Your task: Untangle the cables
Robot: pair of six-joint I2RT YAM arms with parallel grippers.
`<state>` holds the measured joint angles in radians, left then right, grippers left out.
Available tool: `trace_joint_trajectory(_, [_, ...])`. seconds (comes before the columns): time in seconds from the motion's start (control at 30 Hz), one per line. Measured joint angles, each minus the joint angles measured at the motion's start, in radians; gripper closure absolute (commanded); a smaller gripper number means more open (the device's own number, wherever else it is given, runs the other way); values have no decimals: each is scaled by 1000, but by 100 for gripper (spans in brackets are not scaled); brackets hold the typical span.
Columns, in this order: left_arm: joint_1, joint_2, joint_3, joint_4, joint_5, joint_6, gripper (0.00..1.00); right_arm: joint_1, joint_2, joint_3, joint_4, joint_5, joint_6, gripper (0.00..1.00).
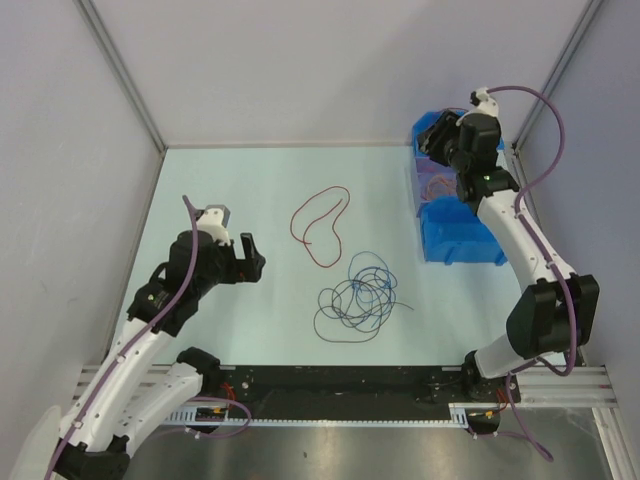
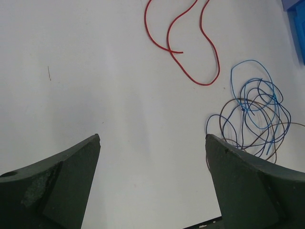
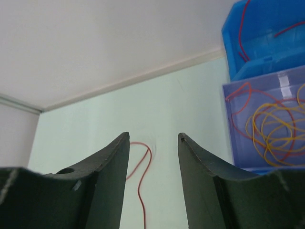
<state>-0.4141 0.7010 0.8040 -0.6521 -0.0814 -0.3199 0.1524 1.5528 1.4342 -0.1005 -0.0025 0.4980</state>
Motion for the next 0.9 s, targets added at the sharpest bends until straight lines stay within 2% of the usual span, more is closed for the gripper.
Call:
trace_joint_trajectory(0.3, [0,140,0,92,69,-84,7,177,-82,-108,-167,107,-48,52])
trace_joint_trajectory(0.5, [0,257,15,164,117,-119,10,212,-84,-157,-254,91,-46,53])
trace_joint_trajectory(0.7, [-24,388,80,222,118,-148,13,247,-114,-246,-296,71,-31,54])
trace_joint_trajectory(0.9, [-53,578,213,215,85,-151,18,289,-163,-332,-309,58,-18,54])
